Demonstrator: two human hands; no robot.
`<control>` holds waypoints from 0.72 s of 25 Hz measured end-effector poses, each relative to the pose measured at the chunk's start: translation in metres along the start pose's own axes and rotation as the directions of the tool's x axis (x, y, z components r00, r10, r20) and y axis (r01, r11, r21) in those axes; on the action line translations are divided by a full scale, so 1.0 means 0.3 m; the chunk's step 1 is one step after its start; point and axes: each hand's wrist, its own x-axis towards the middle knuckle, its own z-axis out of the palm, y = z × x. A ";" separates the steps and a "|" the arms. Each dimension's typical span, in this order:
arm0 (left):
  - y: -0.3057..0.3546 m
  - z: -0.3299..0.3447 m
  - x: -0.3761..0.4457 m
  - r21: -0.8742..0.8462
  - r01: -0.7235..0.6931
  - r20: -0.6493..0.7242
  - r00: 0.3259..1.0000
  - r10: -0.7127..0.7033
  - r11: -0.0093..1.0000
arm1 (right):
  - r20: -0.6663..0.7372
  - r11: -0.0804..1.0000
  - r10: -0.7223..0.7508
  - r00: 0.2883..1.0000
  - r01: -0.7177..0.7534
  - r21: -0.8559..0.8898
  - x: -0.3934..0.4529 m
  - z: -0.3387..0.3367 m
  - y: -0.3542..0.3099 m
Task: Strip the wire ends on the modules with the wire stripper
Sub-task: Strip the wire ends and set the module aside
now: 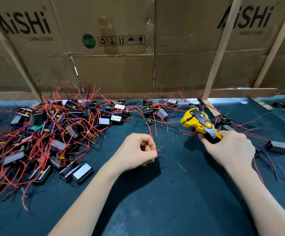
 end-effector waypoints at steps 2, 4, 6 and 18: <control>-0.004 0.005 0.004 0.016 0.014 -0.059 0.998 -0.013 1.000 | 0.013 0.999 -0.041 0.999 0.041 -0.004 -0.017 0.018 -0.021; -0.014 0.006 -0.004 0.026 0.007 -0.075 0.997 -0.005 1.000 | 0.001 0.992 -0.121 0.993 0.121 -0.016 -0.026 0.040 -0.040; -0.018 0.001 -0.009 0.037 -0.054 -0.093 0.994 0.057 0.998 | -0.024 0.980 -0.191 0.981 0.189 -0.064 -0.027 0.052 -0.048; -0.040 0.011 0.005 -0.083 -0.112 -0.180 0.979 0.095 0.990 | -0.091 0.871 -0.491 0.866 0.491 -0.031 -0.100 0.058 -0.100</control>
